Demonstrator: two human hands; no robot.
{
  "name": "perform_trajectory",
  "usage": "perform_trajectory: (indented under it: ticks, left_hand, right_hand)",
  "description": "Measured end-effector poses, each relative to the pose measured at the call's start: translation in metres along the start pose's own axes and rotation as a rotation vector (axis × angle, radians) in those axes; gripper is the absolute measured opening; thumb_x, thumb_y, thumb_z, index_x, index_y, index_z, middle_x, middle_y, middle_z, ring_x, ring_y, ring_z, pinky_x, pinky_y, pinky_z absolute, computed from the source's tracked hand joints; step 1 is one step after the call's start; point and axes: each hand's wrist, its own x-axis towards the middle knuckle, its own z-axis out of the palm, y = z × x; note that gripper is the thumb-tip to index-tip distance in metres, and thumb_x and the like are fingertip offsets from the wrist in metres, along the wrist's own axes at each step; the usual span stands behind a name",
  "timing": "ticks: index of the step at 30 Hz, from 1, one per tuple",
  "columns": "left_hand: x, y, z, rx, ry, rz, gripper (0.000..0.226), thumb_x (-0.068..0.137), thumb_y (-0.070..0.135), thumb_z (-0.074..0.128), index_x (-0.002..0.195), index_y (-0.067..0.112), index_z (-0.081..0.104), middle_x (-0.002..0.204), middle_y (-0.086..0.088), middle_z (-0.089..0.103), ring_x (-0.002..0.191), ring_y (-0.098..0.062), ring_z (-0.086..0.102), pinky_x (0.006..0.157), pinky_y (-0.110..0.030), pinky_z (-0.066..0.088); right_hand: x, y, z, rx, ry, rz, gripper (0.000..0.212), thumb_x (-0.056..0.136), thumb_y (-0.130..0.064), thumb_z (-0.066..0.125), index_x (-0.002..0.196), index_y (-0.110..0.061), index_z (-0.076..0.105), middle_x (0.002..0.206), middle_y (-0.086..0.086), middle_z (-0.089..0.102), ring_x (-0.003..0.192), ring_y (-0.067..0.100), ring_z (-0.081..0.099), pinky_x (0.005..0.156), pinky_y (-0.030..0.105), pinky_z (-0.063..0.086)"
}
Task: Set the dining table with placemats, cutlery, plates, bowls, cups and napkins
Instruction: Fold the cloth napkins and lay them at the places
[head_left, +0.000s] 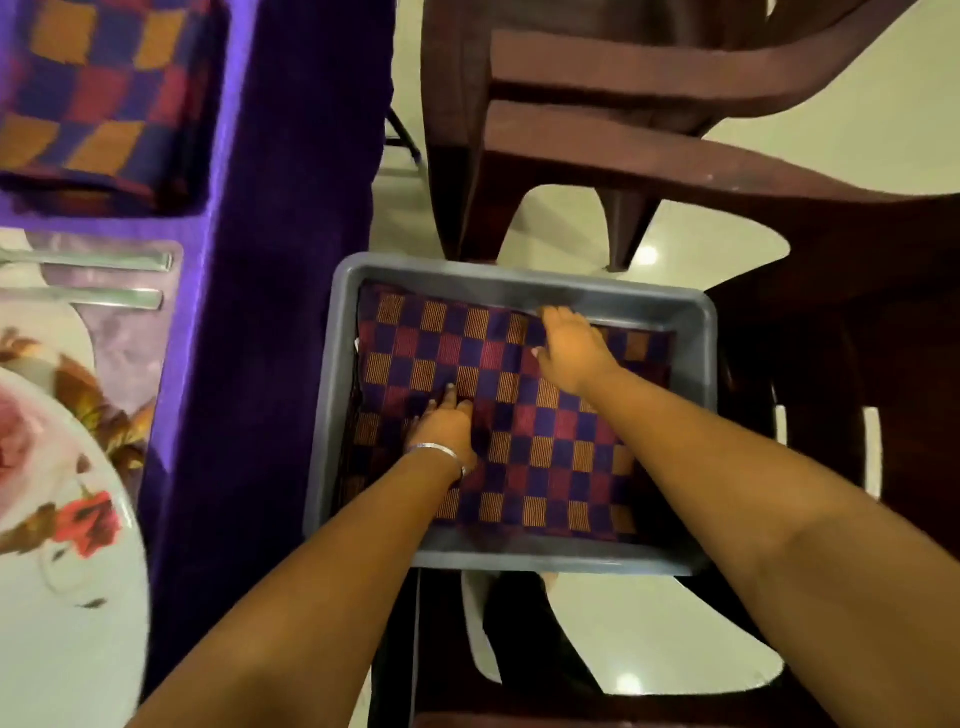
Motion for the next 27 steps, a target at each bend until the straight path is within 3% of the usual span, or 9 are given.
perform_trajectory:
  ticks: [4,7,11,14,16,20,23,25,27]
  left_hand:
    - [0.004,0.005,0.014,-0.040,0.040,-0.034,0.073,0.086,0.016,0.063,0.149,0.016,0.026,0.161,-0.008,-0.004,0.146,-0.038,0.008,0.112,-0.050,0.032]
    - [0.006,0.003,0.019,-0.065,0.021,-0.044,0.084,0.083,0.023,0.069,0.152,0.019,0.019,0.161,-0.006,-0.009,0.147,-0.036,0.003,0.113,-0.051,0.031]
    - [0.003,-0.001,0.015,-0.163,0.006,-0.035,0.092,0.077,0.033,0.076,0.151,0.021,0.023,0.161,-0.002,-0.007,0.147,-0.034,0.000,0.113,-0.053,0.030]
    - [-0.008,0.003,0.010,-0.290,0.015,-0.036,0.086,0.076,0.031,0.077,0.148,0.018,0.032,0.161,-0.007,0.006,0.147,-0.032,0.010,0.115,-0.047,0.027]
    - [-0.027,0.013,0.006,-0.397,0.103,-0.056,0.079,0.078,0.027,0.076,0.144,0.012,0.037,0.156,-0.013,0.025,0.142,-0.030,0.026,0.114,-0.039,0.030]
    - [-0.086,0.044,-0.018,-0.717,0.372,-0.064,0.058,0.073,0.024,0.080,0.124,0.010,0.056,0.121,-0.008,0.059,0.114,-0.024,0.055,0.091,-0.023,0.041]
    - [-0.138,0.067,-0.047,-0.883,0.426,0.000,0.064,0.058,0.034,0.082,0.113,0.019,0.052,0.104,0.002,0.064,0.096,-0.016,0.062,0.079,-0.024,0.047]
    - [-0.175,0.076,-0.071,-0.926,0.482,0.022,0.075,0.048,0.041,0.073,0.115,0.021,0.047,0.106,0.001,0.065,0.098,-0.019,0.064,0.081,-0.030,0.052]
    - [-0.214,0.081,-0.099,-0.945,0.569,0.004,0.073,0.056,0.035,0.073,0.122,0.016,0.047,0.110,-0.003,0.063,0.102,-0.021,0.062,0.081,-0.025,0.048]
  right_hand:
    - [0.024,-0.007,0.014,-0.035,-0.077,-0.028,0.055,0.093,-0.026,0.057,0.140,-0.009,0.035,0.138,0.015,0.043,0.129,0.035,0.038,0.106,0.046,0.034]
    - [0.031,-0.011,0.021,-0.007,0.010,0.015,0.046,0.093,-0.030,0.057,0.132,-0.011,0.043,0.134,0.013,0.046,0.128,0.034,0.036,0.105,0.047,0.030]
    - [0.019,-0.012,0.013,0.027,0.174,0.009,0.020,0.088,-0.025,0.063,0.106,-0.017,0.056,0.114,0.006,0.056,0.116,0.029,0.045,0.098,0.042,0.030]
    - [-0.003,-0.014,0.001,0.022,0.207,-0.073,0.009,0.085,-0.020,0.064,0.092,-0.016,0.060,0.103,0.006,0.058,0.105,0.029,0.052,0.089,0.038,0.035]
    - [-0.023,-0.020,-0.013,0.109,0.177,-0.092,0.009,0.085,-0.018,0.064,0.091,-0.016,0.058,0.094,0.006,0.062,0.093,0.031,0.059,0.078,0.036,0.043]
    - [-0.078,-0.046,-0.055,0.266,0.075,-0.225,0.019,0.084,-0.017,0.064,0.099,-0.017,0.053,0.077,-0.001,0.058,0.076,0.028,0.061,0.067,0.040,0.051]
    - [-0.120,-0.075,-0.094,0.319,0.034,-0.379,0.017,0.083,-0.008,0.062,0.098,-0.015,0.065,0.088,0.001,0.069,0.085,0.022,0.064,0.079,0.039,0.051]
    - [-0.147,-0.103,-0.130,0.342,-0.025,-0.373,0.026,0.085,-0.001,0.055,0.103,-0.010,0.071,0.104,0.004,0.072,0.099,0.018,0.064,0.090,0.026,0.047]
    - [-0.174,-0.130,-0.169,0.320,-0.092,-0.374,0.039,0.083,0.005,0.047,0.112,-0.008,0.070,0.114,0.007,0.069,0.108,0.017,0.062,0.095,0.020,0.044]
